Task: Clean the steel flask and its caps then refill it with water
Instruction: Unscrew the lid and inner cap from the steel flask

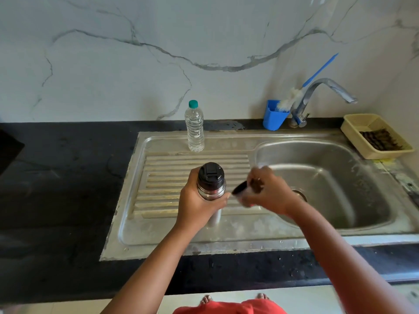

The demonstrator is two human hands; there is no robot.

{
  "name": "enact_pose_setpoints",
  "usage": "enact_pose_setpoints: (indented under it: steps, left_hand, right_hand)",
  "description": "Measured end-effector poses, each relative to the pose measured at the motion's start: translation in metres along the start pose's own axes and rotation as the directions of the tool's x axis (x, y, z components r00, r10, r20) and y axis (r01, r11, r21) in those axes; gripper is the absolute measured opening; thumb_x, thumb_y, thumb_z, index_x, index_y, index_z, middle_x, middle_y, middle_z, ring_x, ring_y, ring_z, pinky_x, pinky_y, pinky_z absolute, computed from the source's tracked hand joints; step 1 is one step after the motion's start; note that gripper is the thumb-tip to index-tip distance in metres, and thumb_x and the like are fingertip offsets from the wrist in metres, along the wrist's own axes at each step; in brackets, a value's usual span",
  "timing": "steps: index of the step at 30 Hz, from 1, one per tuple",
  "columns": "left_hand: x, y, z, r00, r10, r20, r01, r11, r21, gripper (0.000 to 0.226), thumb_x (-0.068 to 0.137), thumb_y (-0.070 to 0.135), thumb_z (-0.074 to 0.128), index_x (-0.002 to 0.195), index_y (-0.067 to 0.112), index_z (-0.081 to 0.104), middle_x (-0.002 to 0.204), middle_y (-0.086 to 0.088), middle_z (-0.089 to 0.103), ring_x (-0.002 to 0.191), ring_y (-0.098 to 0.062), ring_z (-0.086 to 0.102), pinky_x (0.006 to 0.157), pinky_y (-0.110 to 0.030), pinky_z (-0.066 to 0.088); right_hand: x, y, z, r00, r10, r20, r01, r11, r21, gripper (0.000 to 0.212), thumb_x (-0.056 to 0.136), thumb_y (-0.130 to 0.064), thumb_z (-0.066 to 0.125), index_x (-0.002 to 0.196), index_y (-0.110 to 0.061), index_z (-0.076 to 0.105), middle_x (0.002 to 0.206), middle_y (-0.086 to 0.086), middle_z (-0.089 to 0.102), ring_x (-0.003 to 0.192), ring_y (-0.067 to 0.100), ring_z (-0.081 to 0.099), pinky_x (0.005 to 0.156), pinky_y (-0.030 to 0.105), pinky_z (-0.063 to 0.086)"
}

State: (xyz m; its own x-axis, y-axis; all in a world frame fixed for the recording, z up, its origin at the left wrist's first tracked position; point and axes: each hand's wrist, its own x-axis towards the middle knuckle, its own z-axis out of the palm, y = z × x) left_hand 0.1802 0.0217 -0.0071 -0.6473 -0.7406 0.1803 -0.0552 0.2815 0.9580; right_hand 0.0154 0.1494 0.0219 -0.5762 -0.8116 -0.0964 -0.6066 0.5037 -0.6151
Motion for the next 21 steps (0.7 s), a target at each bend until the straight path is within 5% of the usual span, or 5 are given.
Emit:
enact_pose_setpoints:
  steps: [2,5,10,17,21]
  left_hand:
    - [0.0,-0.001,0.0,1.0,0.01,-0.002,-0.01,1.0,0.007,0.064,0.061,0.007,0.092,0.107,0.031,0.055,0.091,0.018,0.07,0.084,0.001,0.066,0.074,-0.01,0.047]
    - [0.001,-0.003,0.001,1.0,0.016,-0.006,-0.016,1.0,0.009,0.062,0.062,0.008,0.092,0.108,0.028,0.056,0.098,0.021,0.068,0.086,0.001,0.066,0.074,-0.011,0.048]
    - [0.0,-0.004,0.002,1.0,0.019,-0.01,-0.019,1.0,0.001,0.063,0.062,0.006,0.092,0.109,0.027,0.056,0.093,0.018,0.069,0.086,-0.001,0.066,0.074,-0.011,0.048]
    - [0.0,-0.004,0.001,1.0,0.012,-0.001,-0.012,1.0,-0.007,0.064,0.062,0.007,0.092,0.112,0.024,0.056,0.095,0.011,0.07,0.089,-0.004,0.067,0.076,-0.013,0.049]
    - [-0.001,-0.002,0.001,1.0,-0.004,0.0,0.004,1.0,-0.003,0.064,0.063,0.009,0.092,0.11,0.031,0.054,0.095,0.016,0.07,0.087,-0.004,0.067,0.076,-0.015,0.05]
  right_hand:
    - [-0.008,0.024,0.025,0.997,-0.028,0.078,0.028,1.0,0.002,0.038,0.062,-0.029,0.091,0.075,-0.026,0.055,0.104,-0.002,0.051,0.083,0.015,0.056,0.065,0.014,0.046]
    - [-0.021,0.05,0.054,0.992,-0.088,0.092,0.075,0.988,0.137,0.038,0.055,-0.024,0.094,0.064,-0.024,0.057,0.103,0.0,0.052,0.09,0.018,0.06,0.084,0.028,0.055]
    - [-0.025,0.077,0.077,0.985,-0.164,0.042,0.153,0.969,0.194,0.037,0.047,-0.044,0.089,0.059,-0.033,0.055,0.1,-0.004,0.049,0.086,0.013,0.057,0.083,0.038,0.054]
    - [-0.021,0.093,0.082,0.968,-0.233,0.096,0.216,0.962,0.165,0.041,0.048,-0.051,0.092,0.07,-0.032,0.062,0.108,-0.01,0.046,0.094,0.01,0.055,0.085,0.034,0.053]
    - [-0.016,0.064,0.054,0.951,-0.179,0.253,0.176,0.984,0.036,0.071,0.05,-0.063,0.087,0.099,-0.032,0.046,0.116,-0.015,0.037,0.105,0.011,0.048,0.09,0.025,0.046]
